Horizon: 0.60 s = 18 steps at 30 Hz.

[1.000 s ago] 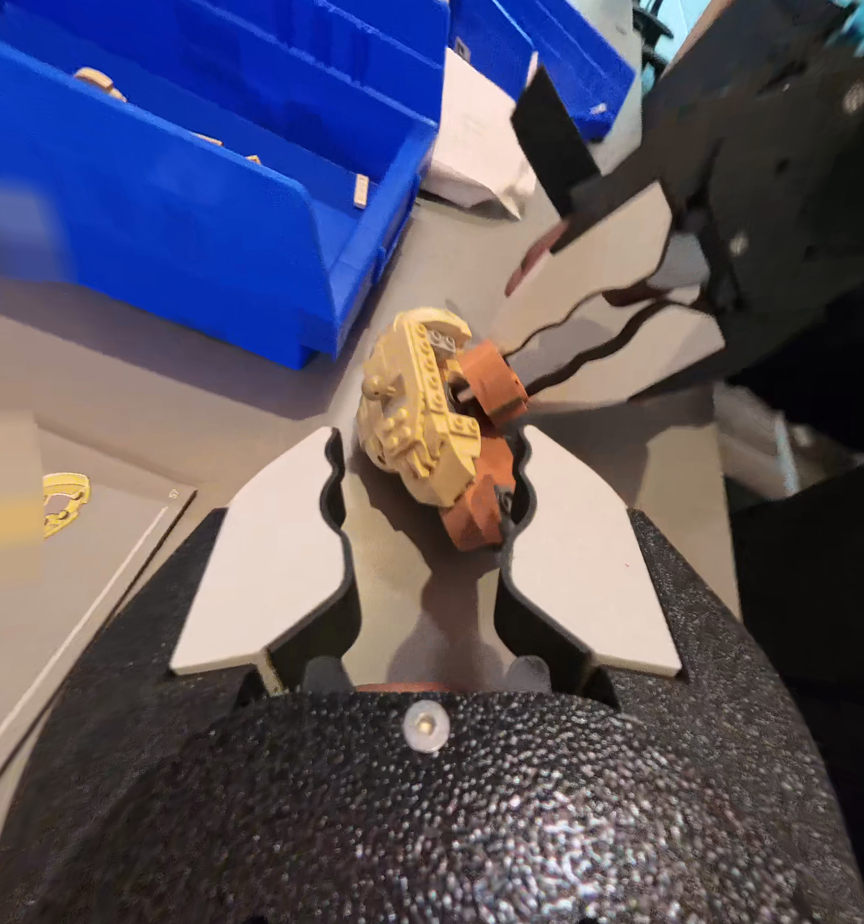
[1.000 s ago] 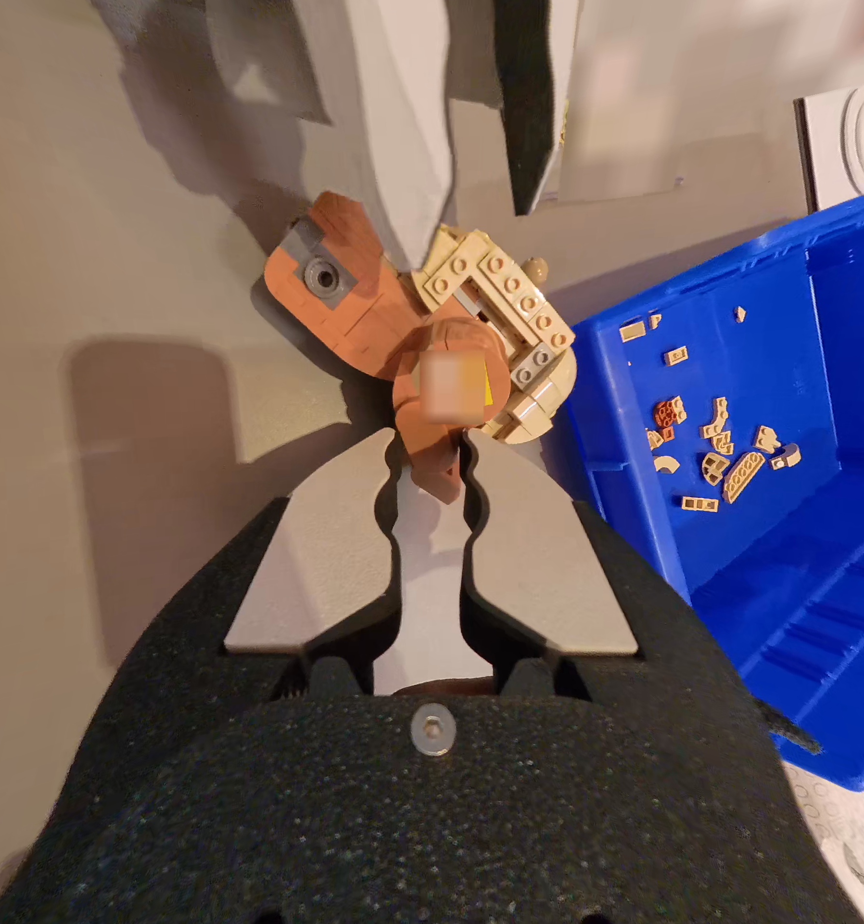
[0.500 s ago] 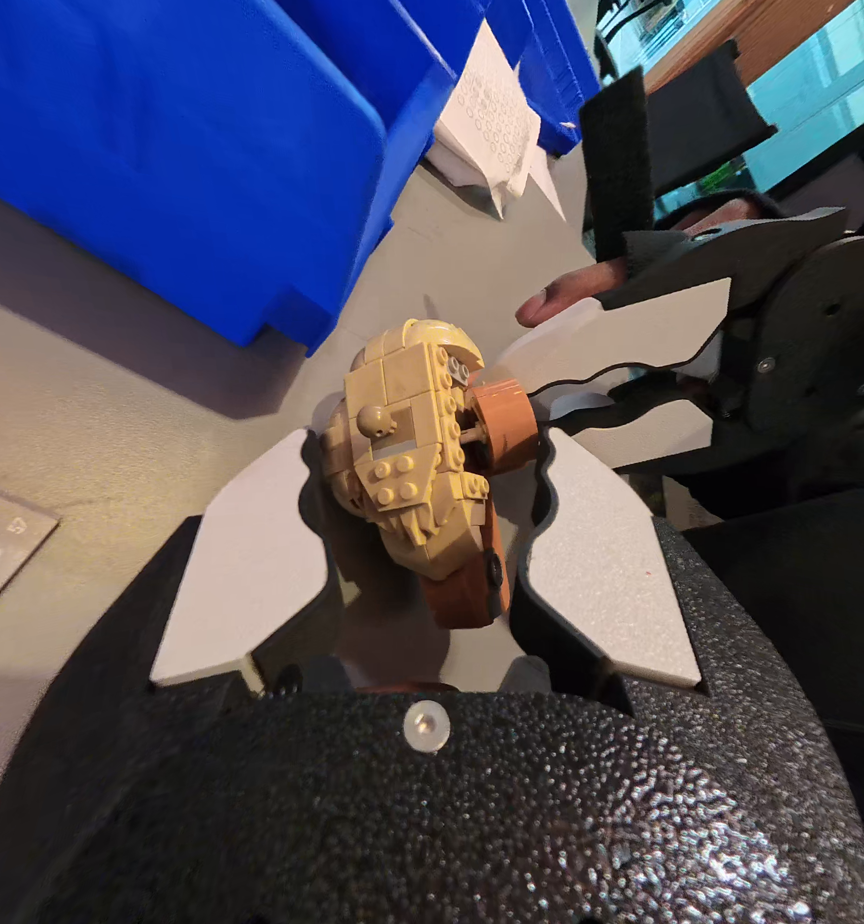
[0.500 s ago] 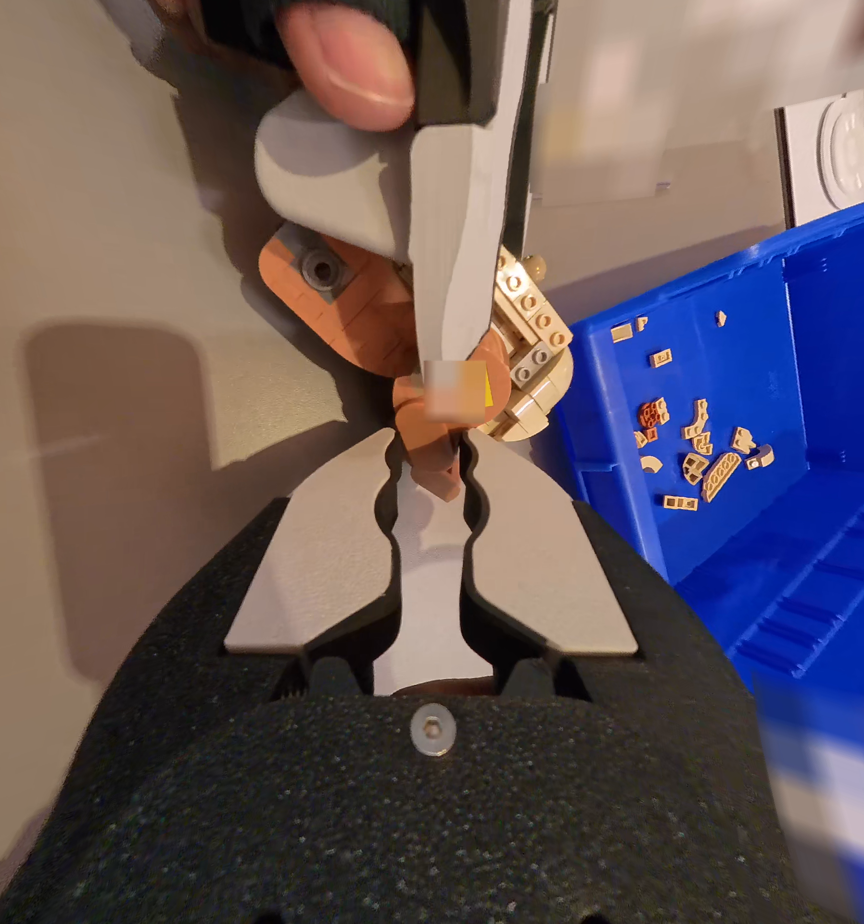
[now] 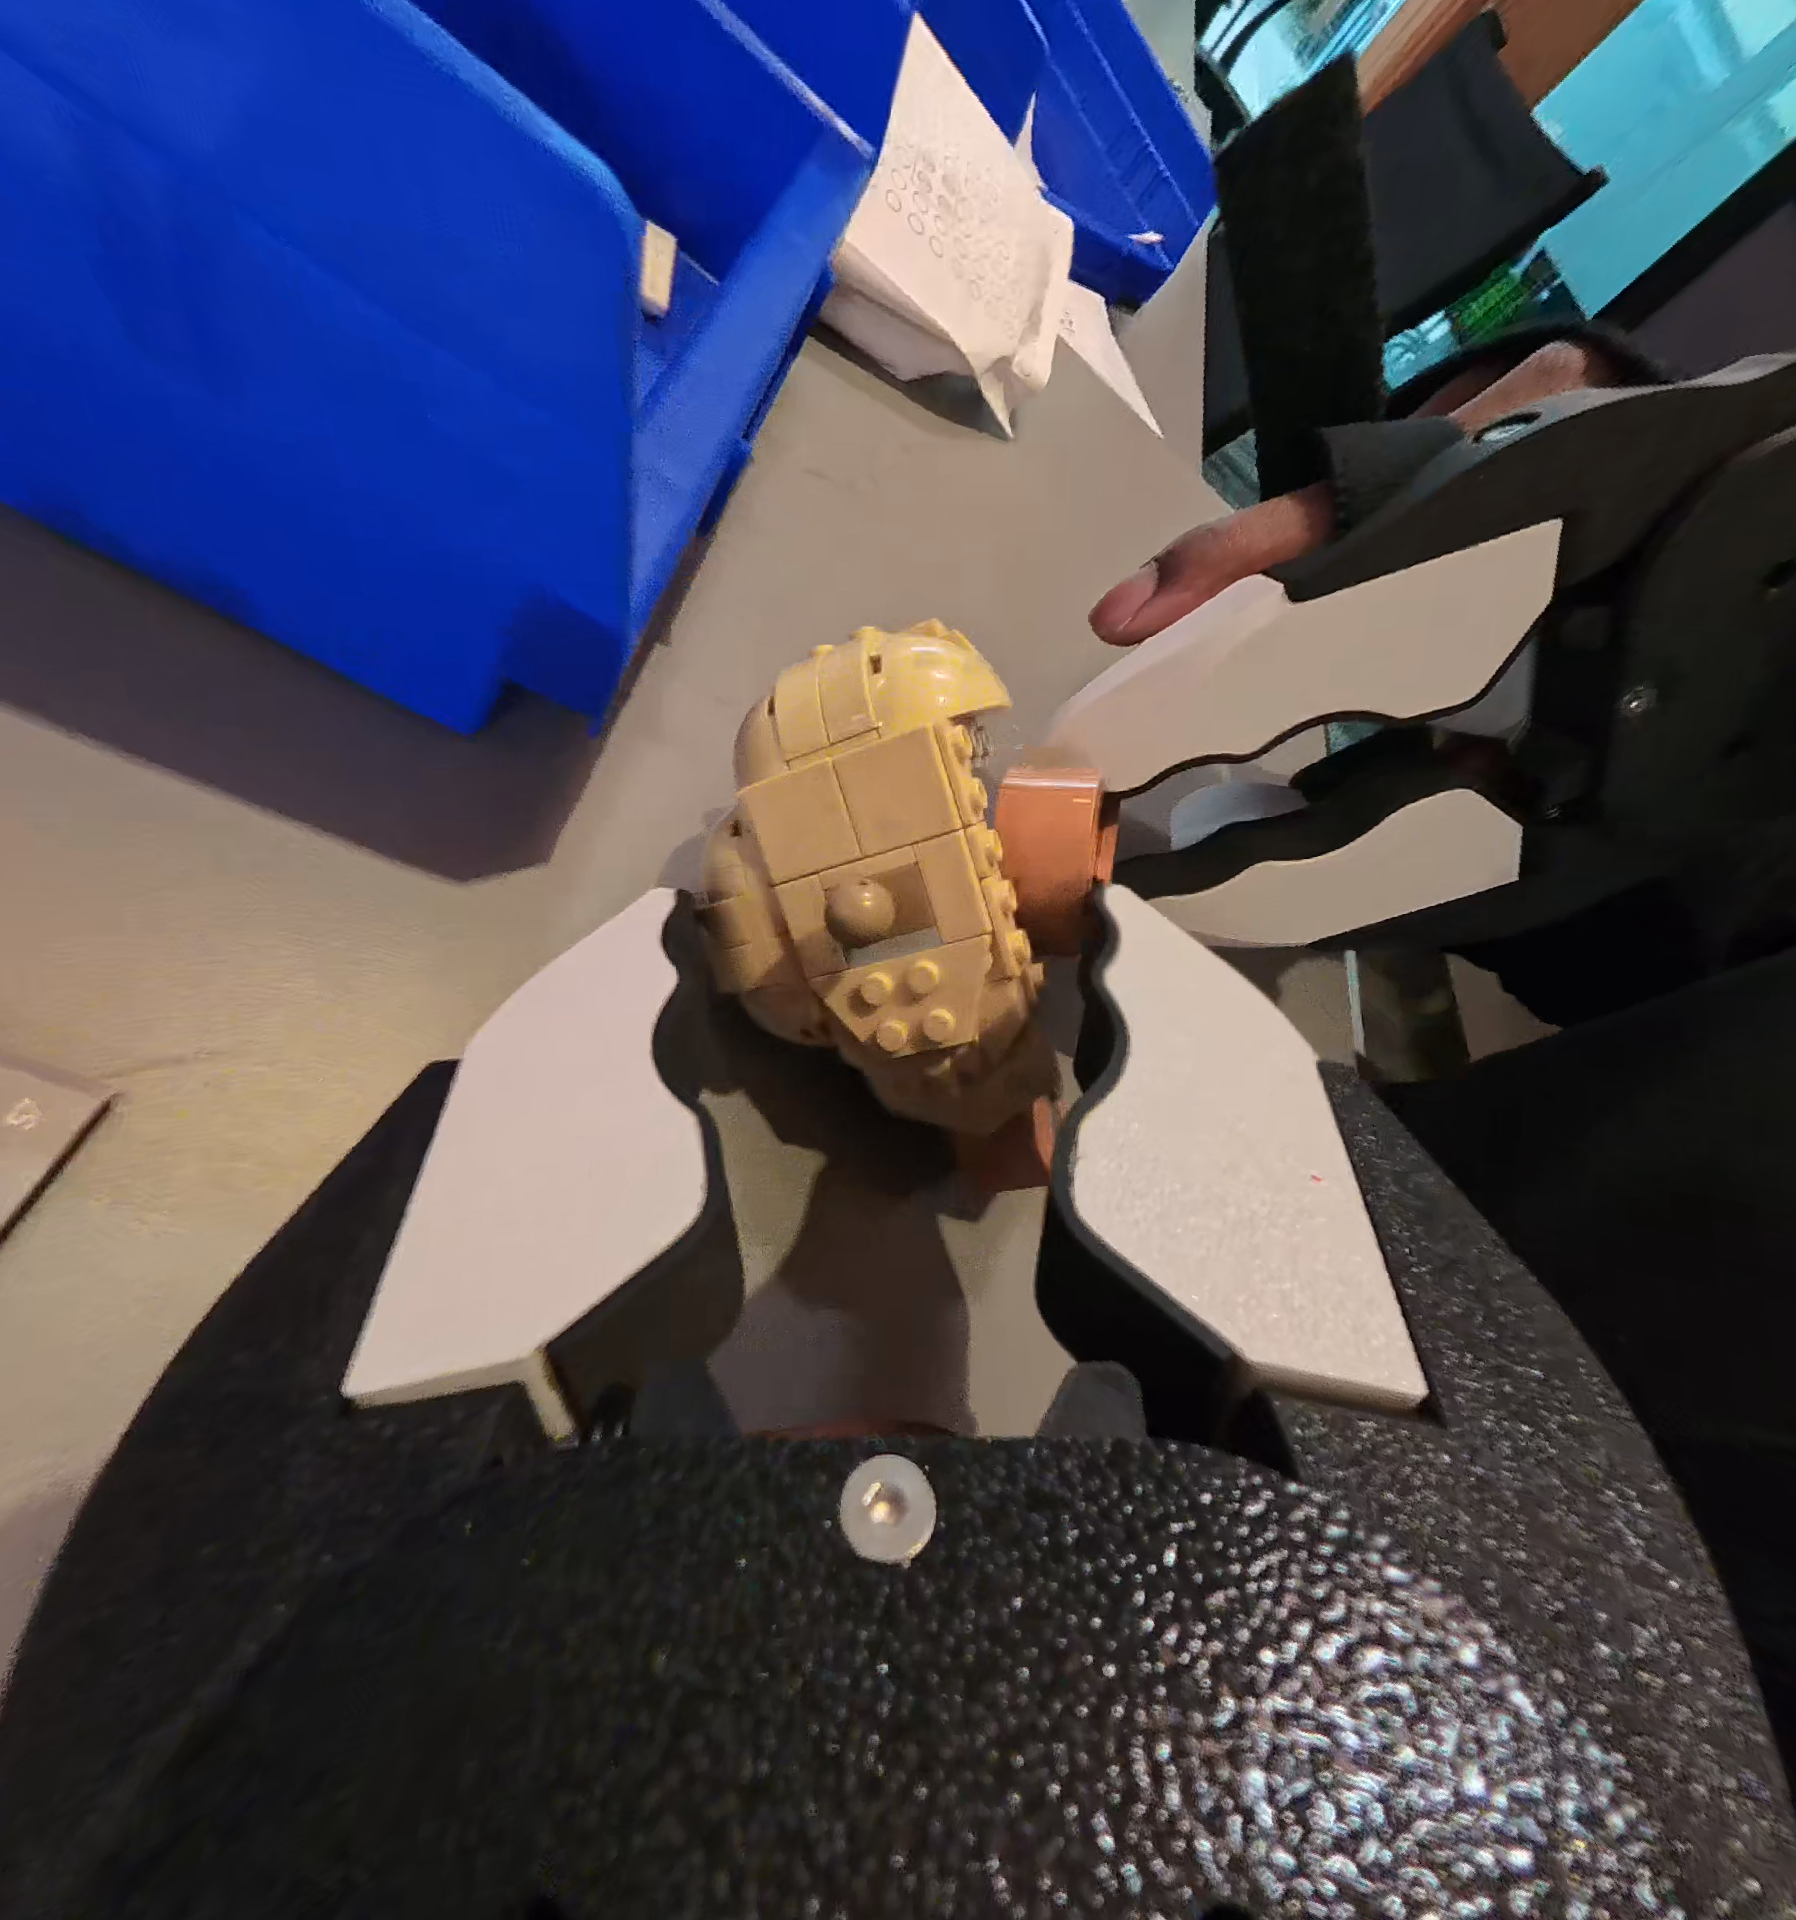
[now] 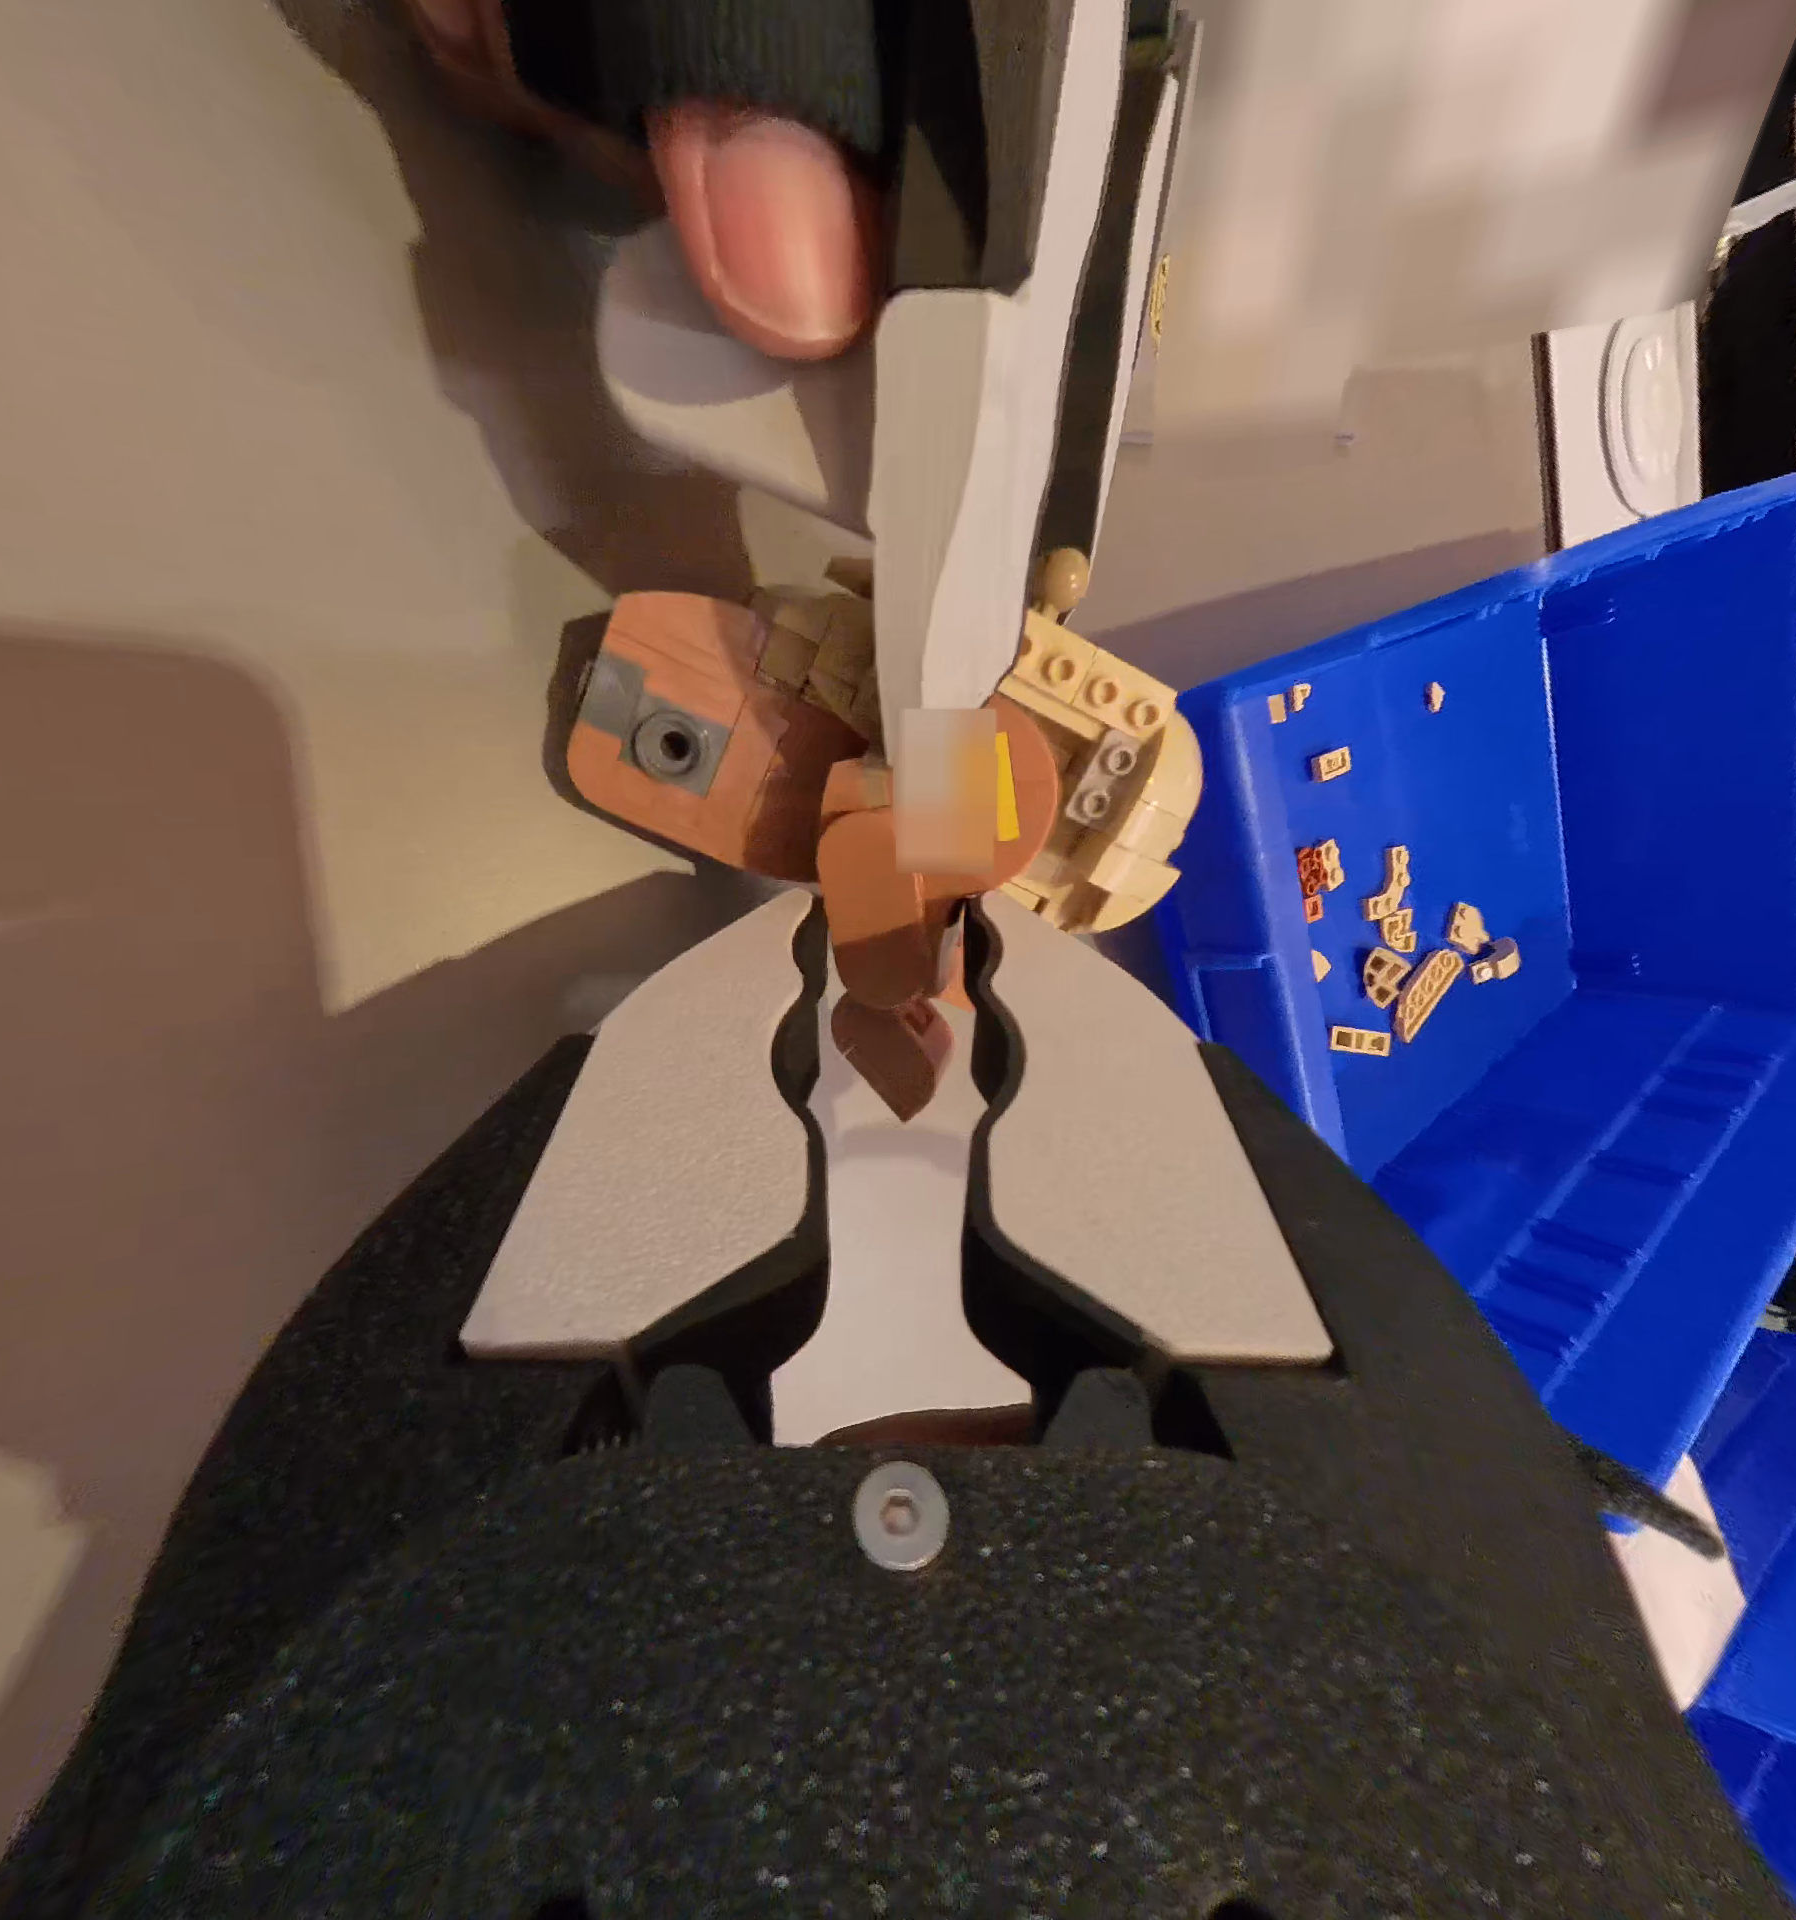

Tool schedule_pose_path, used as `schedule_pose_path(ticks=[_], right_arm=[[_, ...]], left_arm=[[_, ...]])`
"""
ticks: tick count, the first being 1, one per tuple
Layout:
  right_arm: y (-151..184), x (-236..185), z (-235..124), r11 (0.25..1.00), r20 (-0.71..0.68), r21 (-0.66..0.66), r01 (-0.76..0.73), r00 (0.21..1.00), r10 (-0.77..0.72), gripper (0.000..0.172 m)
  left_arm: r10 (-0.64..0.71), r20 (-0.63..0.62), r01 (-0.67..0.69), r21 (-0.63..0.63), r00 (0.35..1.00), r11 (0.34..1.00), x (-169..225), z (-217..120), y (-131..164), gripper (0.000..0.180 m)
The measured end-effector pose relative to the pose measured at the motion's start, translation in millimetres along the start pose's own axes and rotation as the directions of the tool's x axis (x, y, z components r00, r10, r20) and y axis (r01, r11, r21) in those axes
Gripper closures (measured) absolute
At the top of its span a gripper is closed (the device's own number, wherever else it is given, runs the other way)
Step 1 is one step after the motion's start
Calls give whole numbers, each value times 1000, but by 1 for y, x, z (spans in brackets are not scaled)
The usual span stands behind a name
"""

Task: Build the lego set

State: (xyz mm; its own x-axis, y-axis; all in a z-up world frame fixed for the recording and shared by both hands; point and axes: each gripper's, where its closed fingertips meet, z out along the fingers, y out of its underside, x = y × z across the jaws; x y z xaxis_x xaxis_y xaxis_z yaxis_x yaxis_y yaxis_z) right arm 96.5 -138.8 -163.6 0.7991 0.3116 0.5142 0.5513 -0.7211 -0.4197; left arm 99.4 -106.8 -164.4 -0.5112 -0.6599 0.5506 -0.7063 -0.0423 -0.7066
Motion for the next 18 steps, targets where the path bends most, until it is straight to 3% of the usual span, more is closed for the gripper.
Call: schedule_pose_path(ticks=[9,11,15,18], right_arm=[[5,-4,-1,999,3,4,38,999,-38,147],[8,-6,-1,1000,42,11,26,999,-27,140],[9,-7,-10,994,149,85,-71,987,58,132],[2,2,-20,950,247,187,-251,948,202,124]], left_arm=[[26,9,-26,-6,1000,1000,5,1,3,111],[25,5,-25,-10,1000,1000,6,1,4,111],[29,7,-29,-13,1000,1000,6,2,4,111],[33,8,-33,-13,999,999,6,2,3,111]])
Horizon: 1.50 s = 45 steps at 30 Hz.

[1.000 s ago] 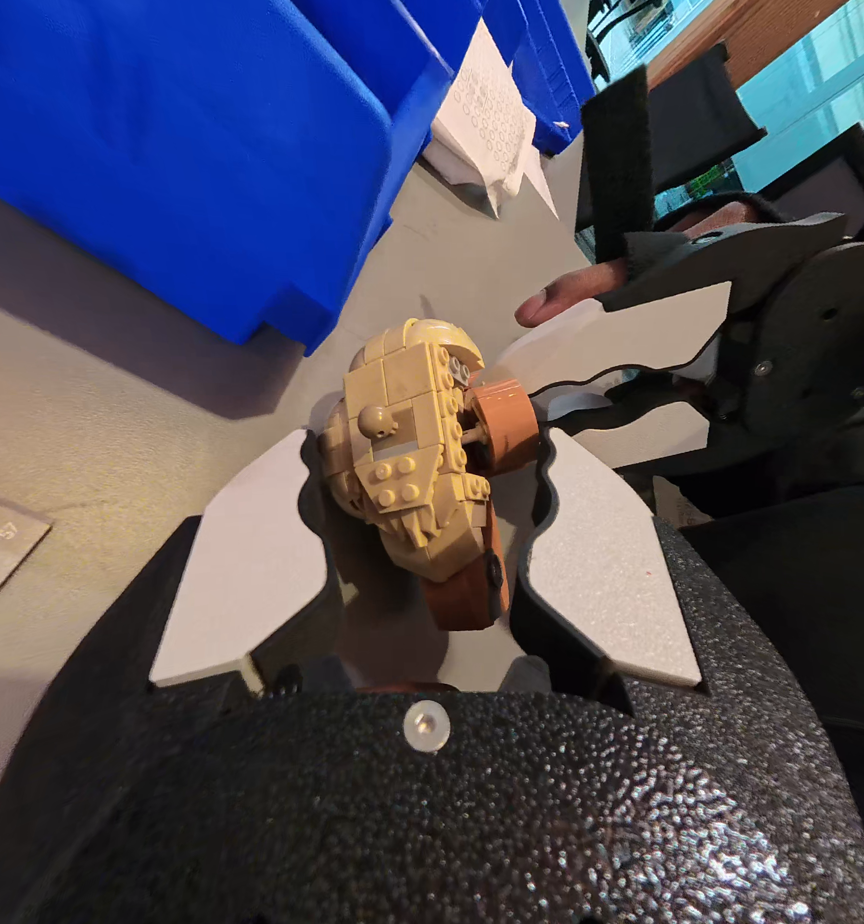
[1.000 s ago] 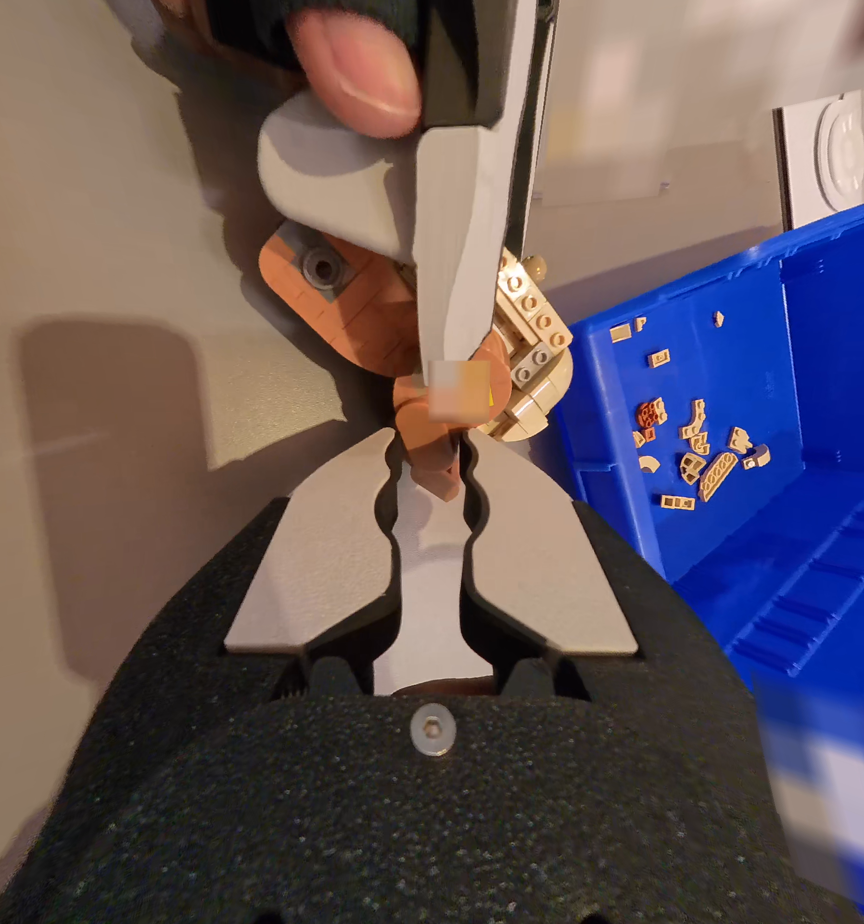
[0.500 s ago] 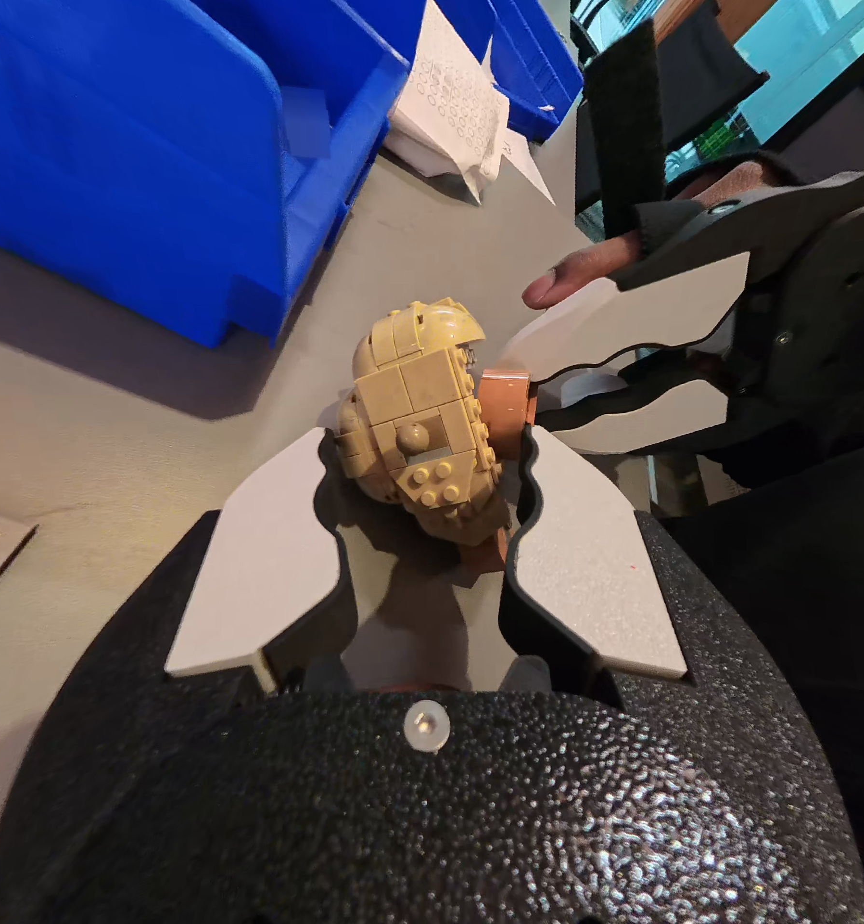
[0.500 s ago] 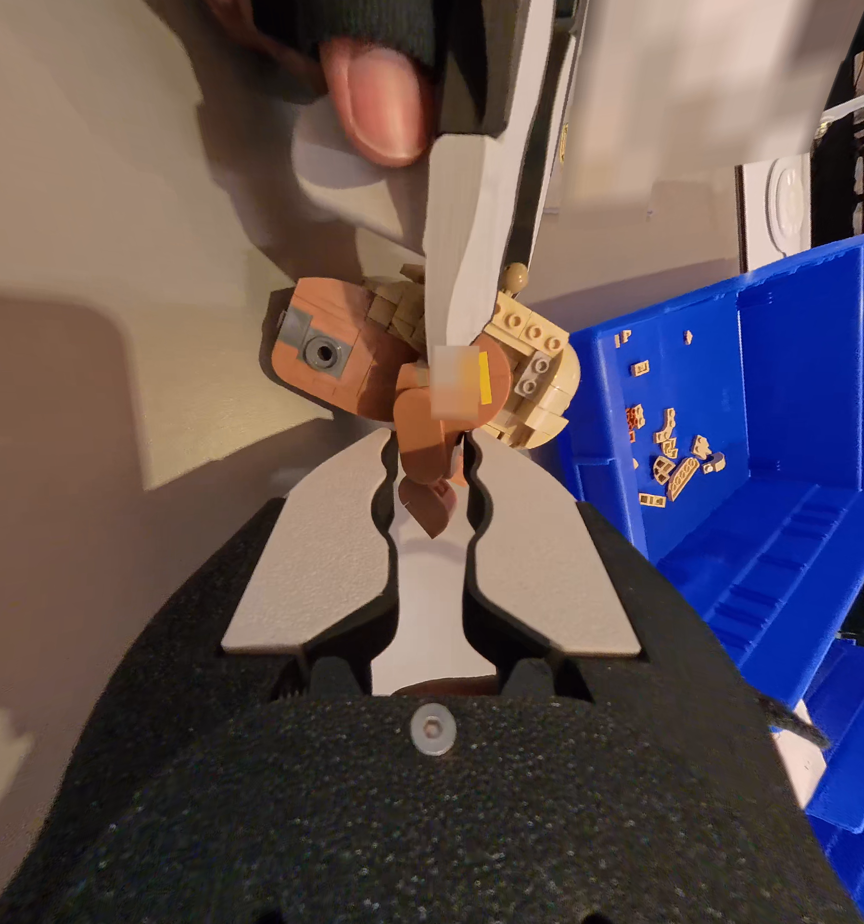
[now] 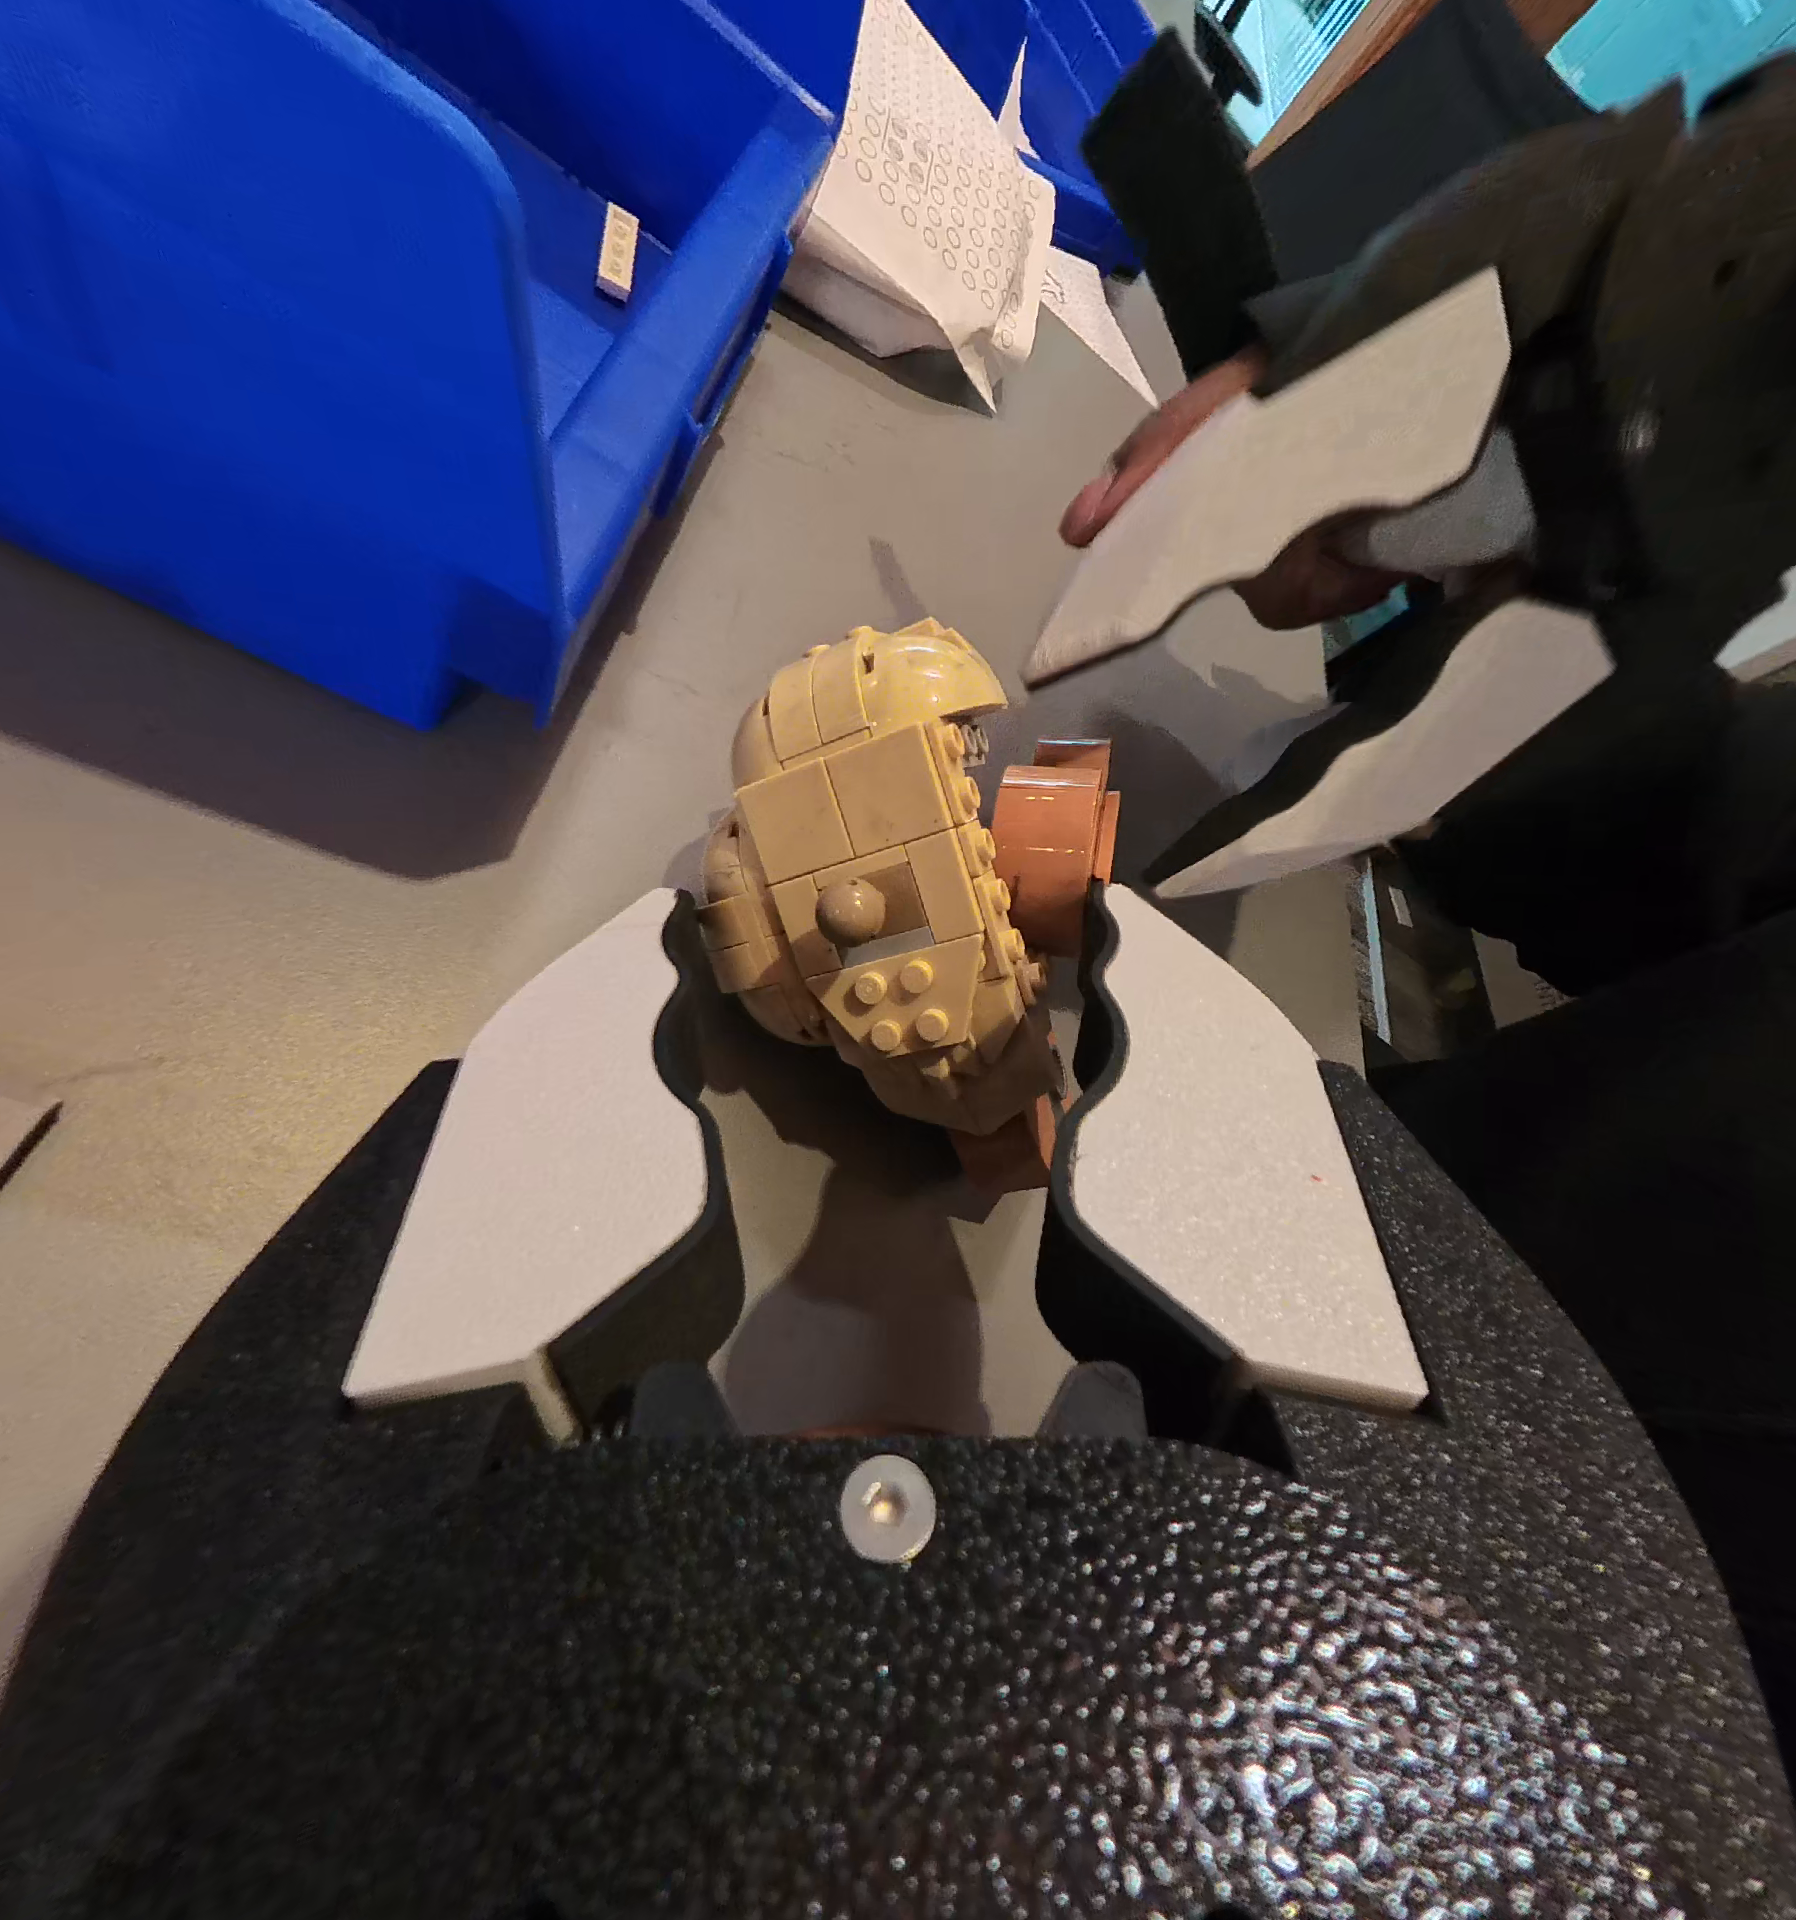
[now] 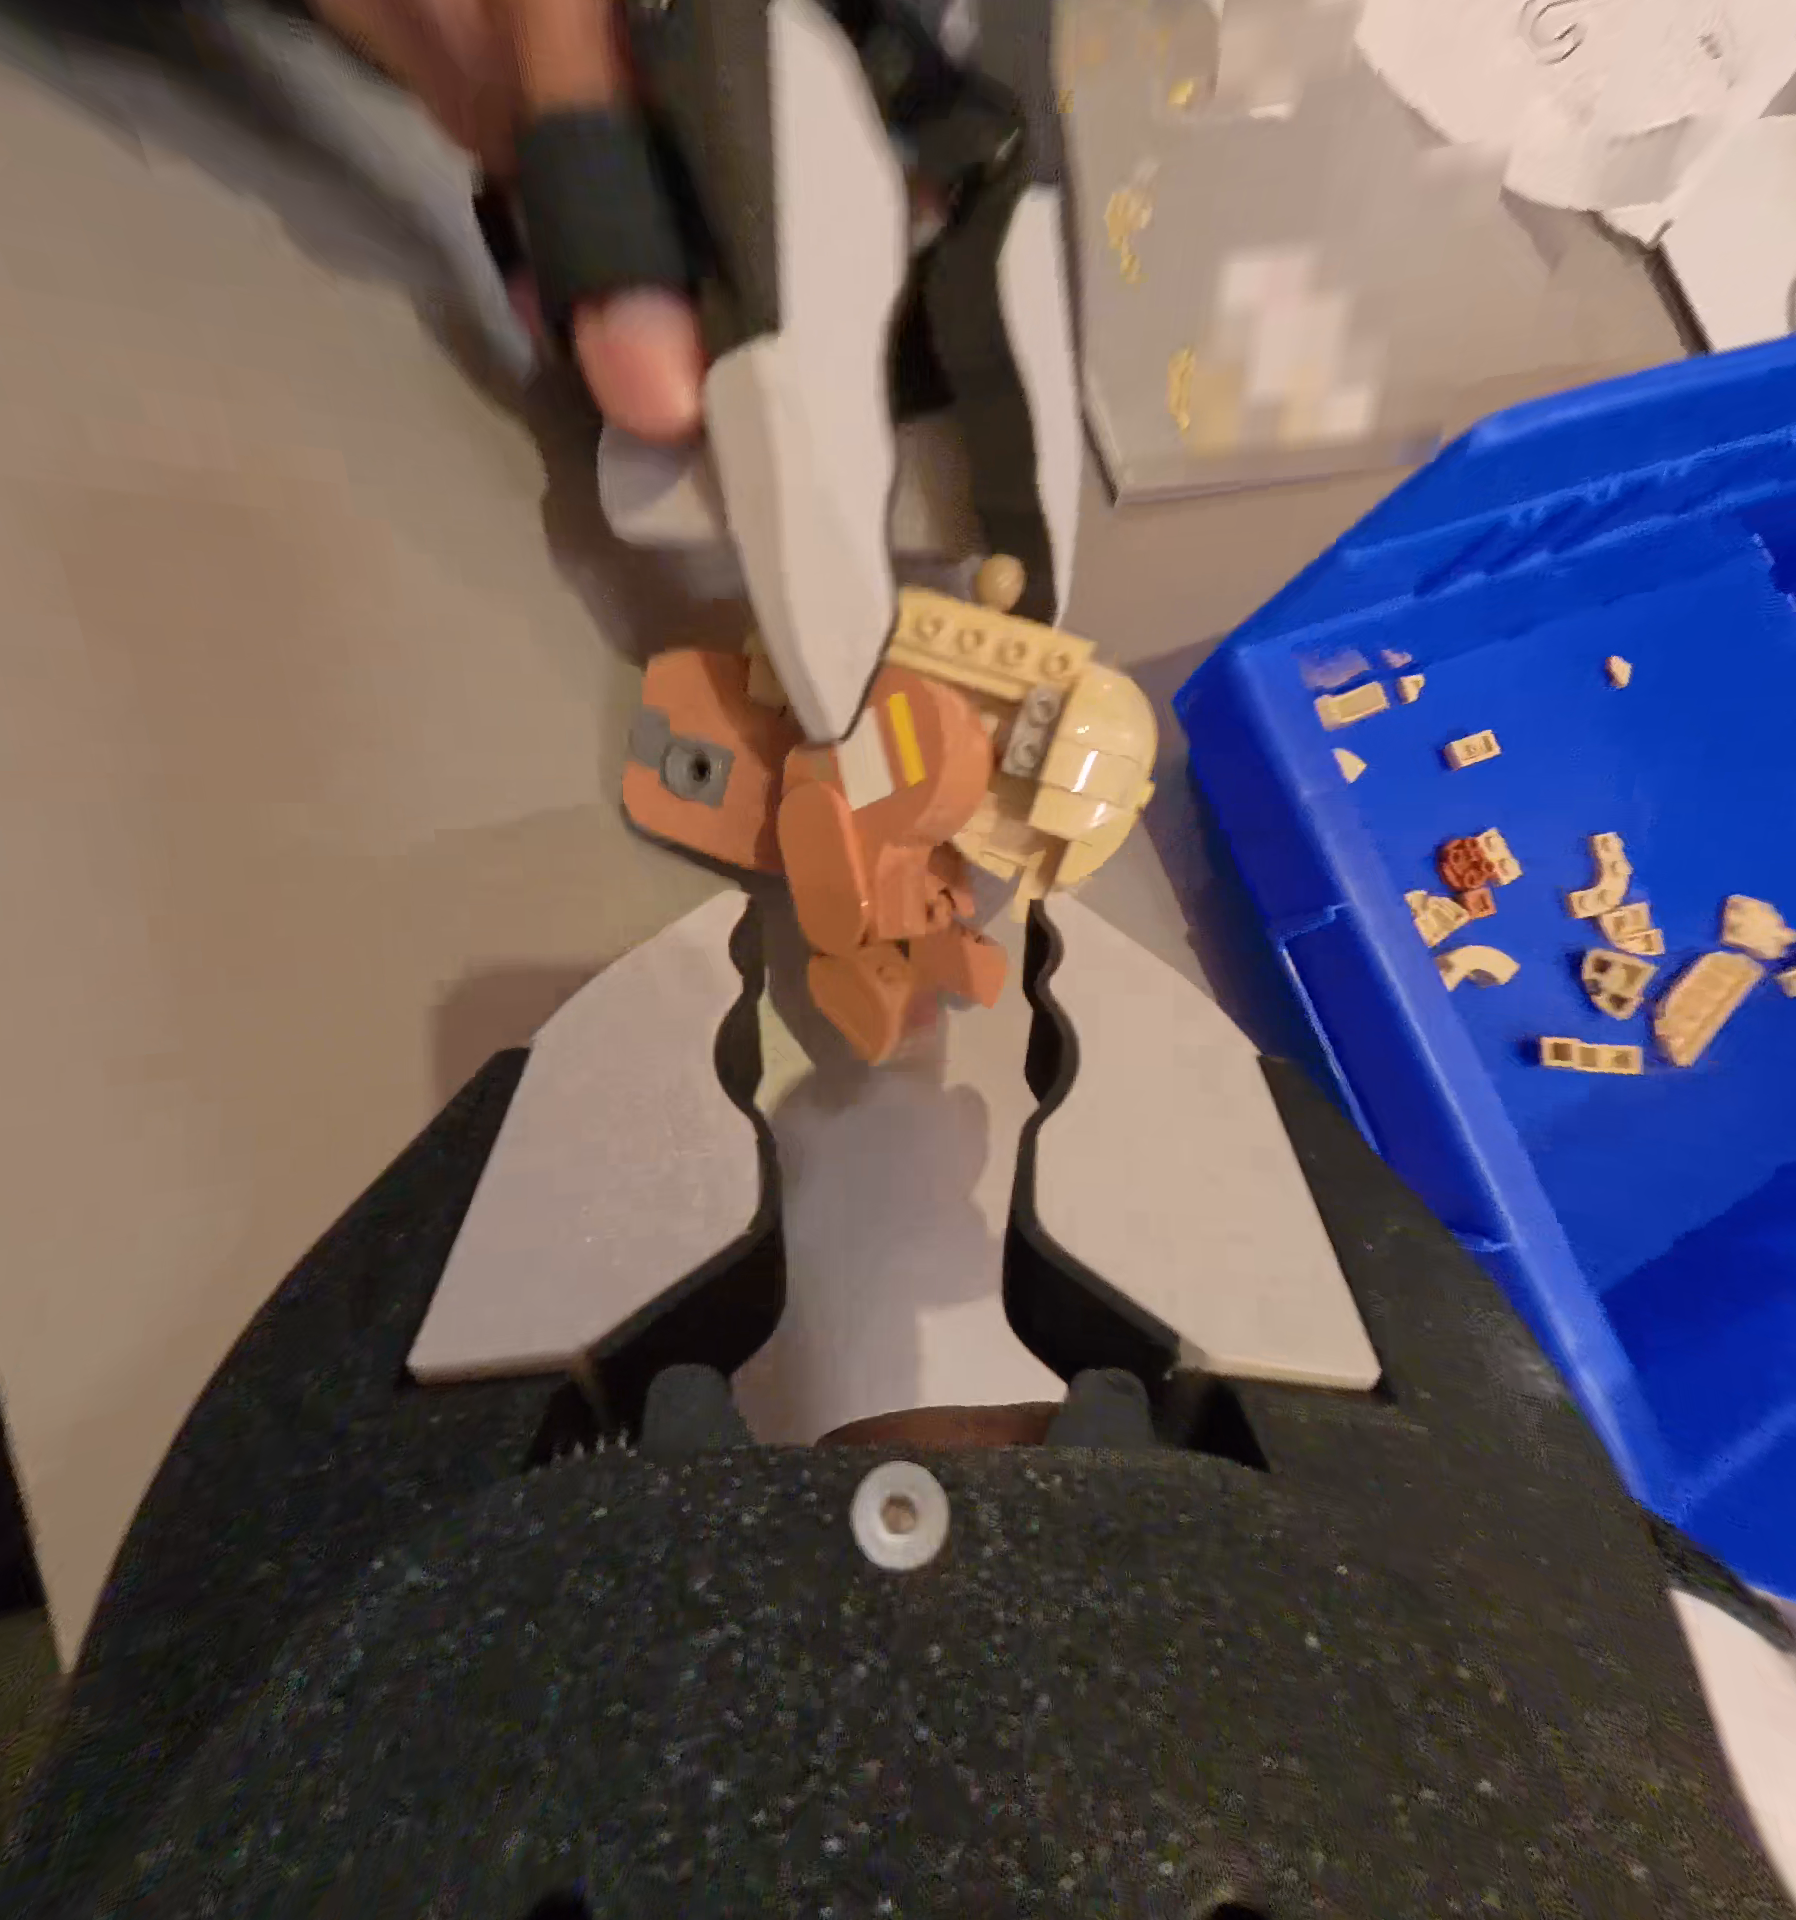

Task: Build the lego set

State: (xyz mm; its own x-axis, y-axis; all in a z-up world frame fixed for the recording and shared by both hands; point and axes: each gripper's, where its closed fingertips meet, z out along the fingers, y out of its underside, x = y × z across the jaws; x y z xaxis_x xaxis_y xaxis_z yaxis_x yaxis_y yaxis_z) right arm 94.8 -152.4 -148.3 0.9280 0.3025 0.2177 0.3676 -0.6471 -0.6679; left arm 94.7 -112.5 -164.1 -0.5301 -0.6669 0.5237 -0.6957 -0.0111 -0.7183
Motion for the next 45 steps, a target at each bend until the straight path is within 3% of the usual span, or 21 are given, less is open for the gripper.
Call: schedule_pose_path(ticks=[4,8,11,13,16,21,29,45], right_arm=[[-19,8,-4,955,195,166,-246,957,212,109],[-24,13,7,910,363,156,-384,879,309,98],[-29,19,9,888,420,154,-433,842,338,102],[-27,22,11,893,418,136,-428,842,340,107],[-19,26,17,905,395,96,-415,850,348,96],[-15,10,26,896,510,26,-442,777,369,85],[-16,7,33,874,550,18,-485,735,397,101],[-15,-3,28,846,500,65,-529,751,431,103]], left_arm=[[4,-2,-4,-1,1000,1000,0,0,0,112],[7,-5,-7,0,1000,1000,0,0,0,112],[1,0,-1,5,1000,1000,-2,-2,-1,112],[-5,-3,5,11,1000,1000,-3,-3,-1,112],[5,-13,-5,5,1000,1000,-2,-2,-1,112],[22,-35,-22,-10,999,1000,2,-1,2,112],[31,-62,-33,-26,998,999,6,-1,4,112],[78,-95,-83,-51,992,995,16,0,11,111]])
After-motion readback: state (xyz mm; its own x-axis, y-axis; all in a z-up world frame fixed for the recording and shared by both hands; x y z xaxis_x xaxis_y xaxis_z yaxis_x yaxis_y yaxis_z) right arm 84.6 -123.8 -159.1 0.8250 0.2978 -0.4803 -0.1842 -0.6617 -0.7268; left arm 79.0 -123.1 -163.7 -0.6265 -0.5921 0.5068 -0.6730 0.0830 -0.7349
